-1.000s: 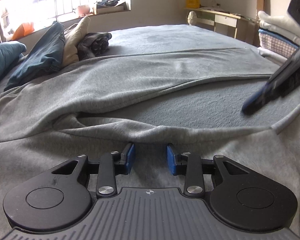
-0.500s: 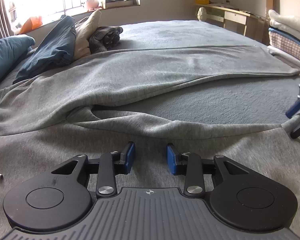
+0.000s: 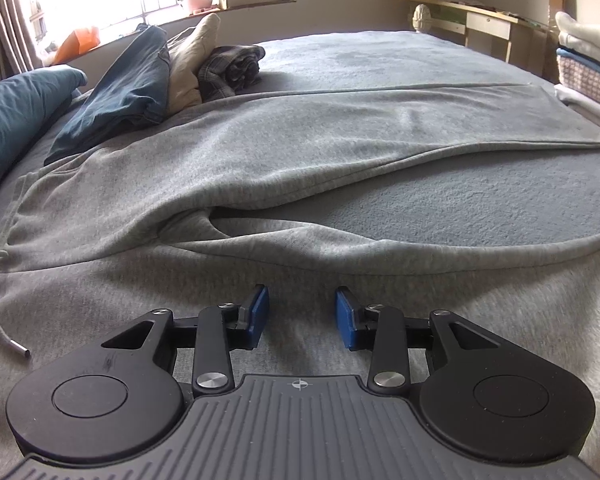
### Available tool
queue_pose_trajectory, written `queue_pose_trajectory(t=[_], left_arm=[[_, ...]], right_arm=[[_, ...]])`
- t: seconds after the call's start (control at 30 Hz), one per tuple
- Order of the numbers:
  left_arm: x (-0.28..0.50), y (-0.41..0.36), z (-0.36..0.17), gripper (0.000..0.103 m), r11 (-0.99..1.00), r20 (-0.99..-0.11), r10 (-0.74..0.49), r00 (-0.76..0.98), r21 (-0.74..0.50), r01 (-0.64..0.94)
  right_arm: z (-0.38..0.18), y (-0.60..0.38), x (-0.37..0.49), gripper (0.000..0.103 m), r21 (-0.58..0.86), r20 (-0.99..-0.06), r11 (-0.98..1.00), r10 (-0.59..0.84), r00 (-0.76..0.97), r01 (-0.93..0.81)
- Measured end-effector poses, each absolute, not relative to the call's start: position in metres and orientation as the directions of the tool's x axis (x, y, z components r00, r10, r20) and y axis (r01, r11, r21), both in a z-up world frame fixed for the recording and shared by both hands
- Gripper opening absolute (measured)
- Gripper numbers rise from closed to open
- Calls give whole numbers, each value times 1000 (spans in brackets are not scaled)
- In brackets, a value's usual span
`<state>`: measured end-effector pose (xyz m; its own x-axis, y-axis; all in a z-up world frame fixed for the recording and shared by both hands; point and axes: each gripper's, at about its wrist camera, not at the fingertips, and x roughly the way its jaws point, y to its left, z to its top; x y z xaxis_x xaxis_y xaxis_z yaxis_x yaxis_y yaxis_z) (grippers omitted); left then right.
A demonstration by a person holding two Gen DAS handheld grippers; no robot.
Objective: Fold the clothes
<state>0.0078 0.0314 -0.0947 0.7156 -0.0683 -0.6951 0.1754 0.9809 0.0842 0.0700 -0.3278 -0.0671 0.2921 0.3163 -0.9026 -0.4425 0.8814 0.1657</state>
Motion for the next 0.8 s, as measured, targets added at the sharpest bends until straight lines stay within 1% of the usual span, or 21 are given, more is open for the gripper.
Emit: queue_pose_trajectory(t=[0.03, 0.1, 0.13, 0.17, 0.2, 0.27, 0.37, 0.43, 0.5, 0.53, 0.63, 0.67, 0.7, 0.77, 0.8], left_arm=[[8, 31, -94, 36, 981, -695, -62, 716, 89, 171], [6, 30, -92, 36, 981, -693, -44, 720, 107, 163], [5, 30, -92, 36, 980, -693, -34, 720, 117, 159], [4, 30, -91, 36, 980, -694, -26, 720, 123, 155], [3, 31, -91, 36, 981, -695, -22, 719, 125, 151], [1, 31, -89, 36, 981, -697, -28, 717, 118, 153], [-2, 27, -88, 36, 979, -697, -38, 716, 118, 166], [-3, 22, -87, 36, 978, -699, -40, 714, 120, 172], [-4, 17, -85, 36, 978, -705, -40, 708, 118, 173], [-5, 14, -84, 36, 978, -709, -41, 704, 115, 173], [-8, 6, -81, 36, 979, -718, -49, 694, 103, 176], [-9, 2, -81, 36, 979, -724, -51, 688, 100, 178], [-10, -1, -81, 36, 979, -732, -50, 680, 98, 178], [-15, -8, -83, 36, 980, -750, -51, 660, 88, 176], [-18, -10, -85, 36, 981, -758, -55, 650, 81, 178]], right_arm=[[-64, -333, 73, 15, 191, -895, 894, 328, 302, -406], [-52, -349, 76, 27, 213, -868, 916, 337, 364, -339], [-45, -361, 75, 31, 216, -852, 930, 328, 408, -298], [-39, -376, 74, 41, 215, -839, 944, 309, 448, -249], [-35, -394, 72, 45, 217, -830, 959, 281, 482, -184], [-31, -437, 69, 46, 227, -822, 974, 204, 532, -23], [-45, -499, 55, 47, 234, -838, 952, 95, 537, 197], [-57, -531, 45, 47, 221, -853, 929, 37, 520, 298], [-69, -552, 38, 48, 204, -866, 911, -3, 500, 360], [-74, -559, 36, 48, 210, -868, 904, -2, 497, 372], [-84, -568, 38, 58, 233, -857, 907, 20, 515, 351], [-85, -567, 41, 64, 234, -851, 913, 27, 524, 333], [-87, -565, 45, 69, 232, -846, 921, 32, 532, 314], [-89, -562, 50, 73, 216, -843, 933, 29, 538, 289], [-91, -560, 52, 73, 208, -841, 938, 27, 540, 277]])
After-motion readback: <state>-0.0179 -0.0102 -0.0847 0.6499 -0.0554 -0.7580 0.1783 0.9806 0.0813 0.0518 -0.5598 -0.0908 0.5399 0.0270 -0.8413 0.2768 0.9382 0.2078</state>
